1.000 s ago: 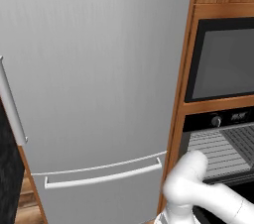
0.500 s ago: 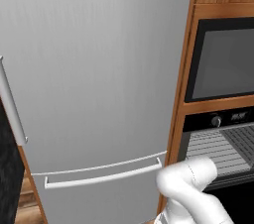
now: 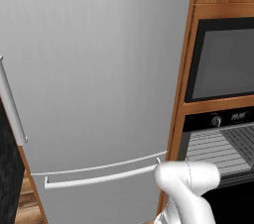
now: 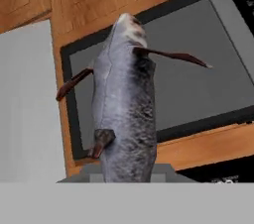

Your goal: Take the fish from the oven and place it on the plate on the counter.

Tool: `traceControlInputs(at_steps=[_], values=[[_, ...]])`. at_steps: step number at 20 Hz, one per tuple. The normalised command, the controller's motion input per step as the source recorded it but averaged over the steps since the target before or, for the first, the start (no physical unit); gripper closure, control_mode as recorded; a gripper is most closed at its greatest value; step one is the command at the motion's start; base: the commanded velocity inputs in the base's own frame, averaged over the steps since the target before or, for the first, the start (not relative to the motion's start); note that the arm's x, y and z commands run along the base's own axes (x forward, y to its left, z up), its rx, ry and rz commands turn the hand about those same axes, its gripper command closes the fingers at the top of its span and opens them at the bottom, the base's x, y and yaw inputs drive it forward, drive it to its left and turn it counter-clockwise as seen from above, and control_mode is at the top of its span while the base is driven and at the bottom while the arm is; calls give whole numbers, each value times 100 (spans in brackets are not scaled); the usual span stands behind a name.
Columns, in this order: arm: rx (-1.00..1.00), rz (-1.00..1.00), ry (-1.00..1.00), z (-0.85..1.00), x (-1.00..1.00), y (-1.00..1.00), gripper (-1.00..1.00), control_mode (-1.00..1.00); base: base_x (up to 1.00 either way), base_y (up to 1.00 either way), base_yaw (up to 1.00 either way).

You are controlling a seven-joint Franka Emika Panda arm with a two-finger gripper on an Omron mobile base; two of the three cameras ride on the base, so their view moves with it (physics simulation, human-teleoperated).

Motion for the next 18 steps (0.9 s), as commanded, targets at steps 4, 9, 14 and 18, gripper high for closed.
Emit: traceControlInputs(at_steps=[4, 9, 14, 18], values=[[-6, 0, -62, 100, -49, 81, 100, -100, 0, 0, 0], [-2, 0, -45, 100, -40, 86, 100, -100, 0, 0, 0], [0, 0, -14, 100, -10, 79, 100, -100, 0, 0, 0], [0, -7, 14, 100, 0, 66, 100, -100, 0, 0, 0]])
